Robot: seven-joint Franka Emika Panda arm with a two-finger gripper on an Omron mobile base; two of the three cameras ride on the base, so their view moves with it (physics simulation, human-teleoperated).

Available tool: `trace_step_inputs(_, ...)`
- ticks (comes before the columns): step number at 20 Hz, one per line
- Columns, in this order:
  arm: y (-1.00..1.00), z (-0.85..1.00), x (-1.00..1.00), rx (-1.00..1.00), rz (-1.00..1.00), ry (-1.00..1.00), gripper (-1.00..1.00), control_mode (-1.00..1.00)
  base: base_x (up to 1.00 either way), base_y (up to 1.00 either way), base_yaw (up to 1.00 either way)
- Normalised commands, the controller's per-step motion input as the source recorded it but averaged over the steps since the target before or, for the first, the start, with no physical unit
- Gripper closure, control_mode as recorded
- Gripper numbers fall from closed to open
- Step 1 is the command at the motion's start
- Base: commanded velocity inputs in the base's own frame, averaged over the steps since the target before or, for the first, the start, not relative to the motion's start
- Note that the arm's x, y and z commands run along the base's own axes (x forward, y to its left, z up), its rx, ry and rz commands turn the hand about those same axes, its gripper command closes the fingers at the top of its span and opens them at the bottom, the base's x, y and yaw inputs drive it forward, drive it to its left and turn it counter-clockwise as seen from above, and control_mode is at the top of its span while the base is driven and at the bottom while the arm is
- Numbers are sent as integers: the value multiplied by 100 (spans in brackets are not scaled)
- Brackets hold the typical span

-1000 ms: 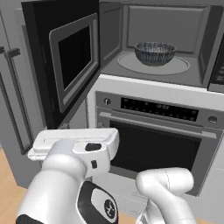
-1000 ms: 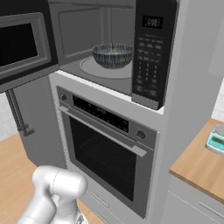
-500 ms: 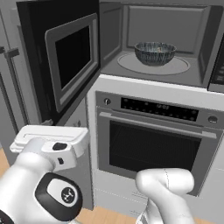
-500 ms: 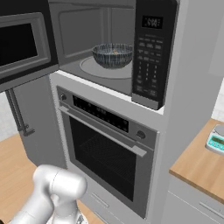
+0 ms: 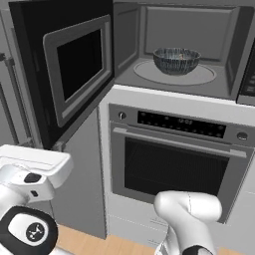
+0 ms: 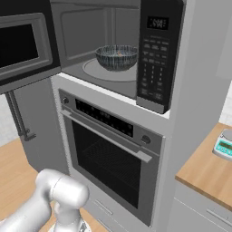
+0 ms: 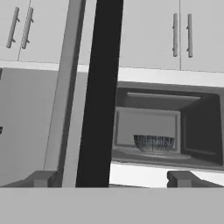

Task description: Pick the garlic from the sink and place it in the bowl. Then pick the bowl and place it in the microwave. Then close the microwave door and press the start button.

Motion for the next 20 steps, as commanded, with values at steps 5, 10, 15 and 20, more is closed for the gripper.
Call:
trace_step_inputs(5,56,-7,13,1,0,-1,-100,-100,0,0,0)
trace_step_inputs(10,77,-15,66,0,-3,0,-100,-100,0,0,0)
trace_step_inputs(15,27,-24,91,7,-2,0,-100,-100,0,0,0)
trace_step_inputs(20,9,-14,85,5,0,0,-100,-100,0,0,0)
